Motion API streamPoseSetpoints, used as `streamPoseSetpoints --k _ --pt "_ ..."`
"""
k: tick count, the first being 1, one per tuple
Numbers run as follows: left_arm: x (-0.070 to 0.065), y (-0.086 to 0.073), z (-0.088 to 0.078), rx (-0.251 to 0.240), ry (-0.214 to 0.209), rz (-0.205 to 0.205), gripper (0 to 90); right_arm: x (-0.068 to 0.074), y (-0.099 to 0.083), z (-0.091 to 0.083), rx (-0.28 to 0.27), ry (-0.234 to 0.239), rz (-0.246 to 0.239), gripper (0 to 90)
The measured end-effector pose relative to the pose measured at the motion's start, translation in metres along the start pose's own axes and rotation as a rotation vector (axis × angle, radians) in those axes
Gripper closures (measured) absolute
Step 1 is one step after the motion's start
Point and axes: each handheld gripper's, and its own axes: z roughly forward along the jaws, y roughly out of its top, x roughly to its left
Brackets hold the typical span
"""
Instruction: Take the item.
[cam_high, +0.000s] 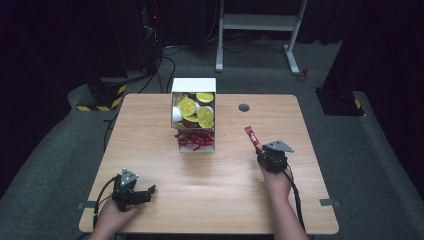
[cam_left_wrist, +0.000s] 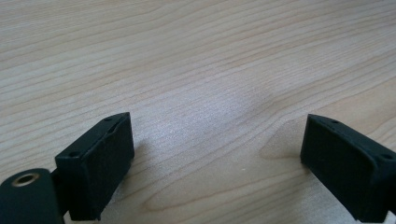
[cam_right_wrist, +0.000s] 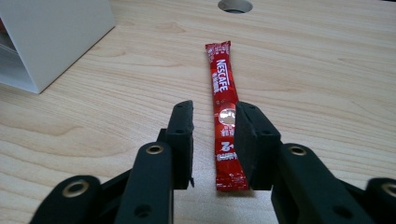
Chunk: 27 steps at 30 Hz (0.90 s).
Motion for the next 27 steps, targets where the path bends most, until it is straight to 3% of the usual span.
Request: streamPoseSetpoints --k 14,20,22,27 --pt "0.001 0.003 0.004 0.002 -0.023 0.019 9.8 0.009 0.001 -0.02 -0.034 0.004 -0.007 56.4" --pt "0.0 0.005 0.006 0.003 -0.027 0.017 9.7 0.017 0.003 -0.03 -0.022 0.056 -0.002 49.9" --pt "0.0 0.005 0.006 0.003 -0.027 0.018 9.6 0.023 0.005 -0.033 -0.018 0.065 -0.027 48.0" --pt "0.001 0.005 0.005 0.007 -0.028 0.024 9.6 0.036 0.007 -0.039 -0.019 0.091 -0.034 45.8"
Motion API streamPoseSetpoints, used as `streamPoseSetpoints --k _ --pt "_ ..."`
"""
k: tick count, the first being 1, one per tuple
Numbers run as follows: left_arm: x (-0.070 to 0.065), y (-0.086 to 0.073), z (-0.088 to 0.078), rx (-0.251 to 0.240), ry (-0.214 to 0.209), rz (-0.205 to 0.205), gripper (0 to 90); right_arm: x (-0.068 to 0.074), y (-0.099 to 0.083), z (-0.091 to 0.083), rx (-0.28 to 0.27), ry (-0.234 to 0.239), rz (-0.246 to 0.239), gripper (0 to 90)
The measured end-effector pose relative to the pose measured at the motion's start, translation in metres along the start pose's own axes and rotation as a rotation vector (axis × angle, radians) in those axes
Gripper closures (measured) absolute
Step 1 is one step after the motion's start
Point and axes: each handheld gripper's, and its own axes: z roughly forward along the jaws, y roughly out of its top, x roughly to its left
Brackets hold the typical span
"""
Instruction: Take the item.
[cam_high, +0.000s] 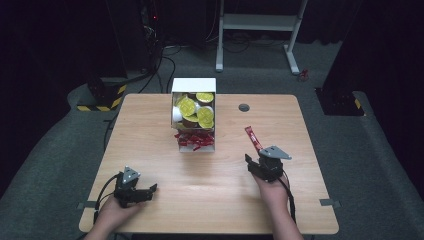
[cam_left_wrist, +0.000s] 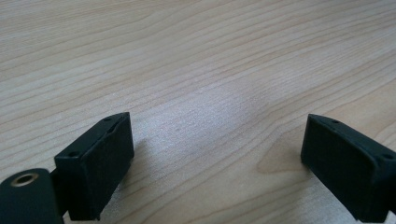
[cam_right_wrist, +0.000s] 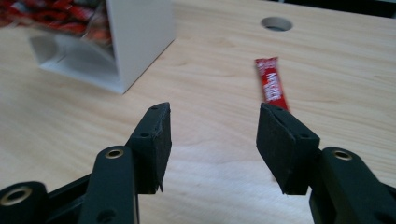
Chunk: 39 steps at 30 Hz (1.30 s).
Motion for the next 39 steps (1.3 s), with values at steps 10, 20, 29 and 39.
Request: streamPoseSetpoints --k 10,20,29,39 --pt "0.001 -0.001 -0.001 -0.002 -0.004 0.007 9.5 0.034 -0.016 -0.006 0.058 0.108 0.024 28.7" --pt "0.0 -0.001 -0.001 -0.007 -0.004 -0.004 9.5 0.062 -0.04 0.002 0.148 0.128 -0.046 20.9" --pt "-0.001 -0.001 -0.001 -0.009 -0.001 -0.002 9.6 0.082 -0.048 0.019 0.219 0.108 -0.119 14.3" --pt "-0.001 -0.002 -0.002 -0.006 -0.003 0.001 9.7 0.084 -0.043 0.027 0.238 0.104 -0.11 7.9"
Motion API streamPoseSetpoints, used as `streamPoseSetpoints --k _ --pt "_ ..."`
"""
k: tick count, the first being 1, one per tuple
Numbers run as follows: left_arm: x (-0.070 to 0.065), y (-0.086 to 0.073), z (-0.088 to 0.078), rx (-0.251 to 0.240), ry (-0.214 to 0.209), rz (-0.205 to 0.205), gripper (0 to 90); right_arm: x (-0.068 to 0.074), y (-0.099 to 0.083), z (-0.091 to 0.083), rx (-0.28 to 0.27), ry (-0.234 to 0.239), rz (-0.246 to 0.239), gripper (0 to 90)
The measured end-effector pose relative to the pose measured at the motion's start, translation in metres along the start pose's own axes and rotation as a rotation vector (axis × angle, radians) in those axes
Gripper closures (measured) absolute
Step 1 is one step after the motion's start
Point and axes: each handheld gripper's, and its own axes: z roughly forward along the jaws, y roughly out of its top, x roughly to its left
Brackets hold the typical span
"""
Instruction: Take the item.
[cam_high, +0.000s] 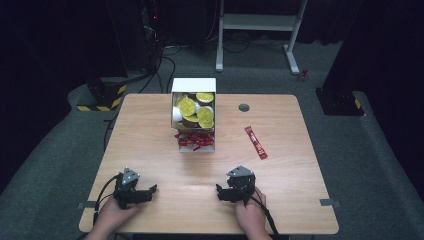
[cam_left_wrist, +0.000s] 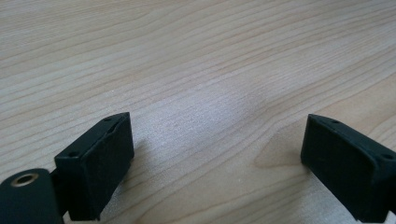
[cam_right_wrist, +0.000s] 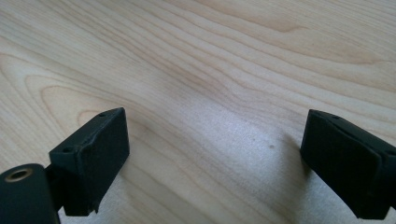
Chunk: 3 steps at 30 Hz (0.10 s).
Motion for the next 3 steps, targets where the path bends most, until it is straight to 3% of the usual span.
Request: streamPoseSetpoints --k 3 --pt "-0.0001 0.0002 0.0004 -0.002 0.0 -0.001 9.6 -0.0029 0.0011 0.0012 -0.004 0.001 -0.008 7.9"
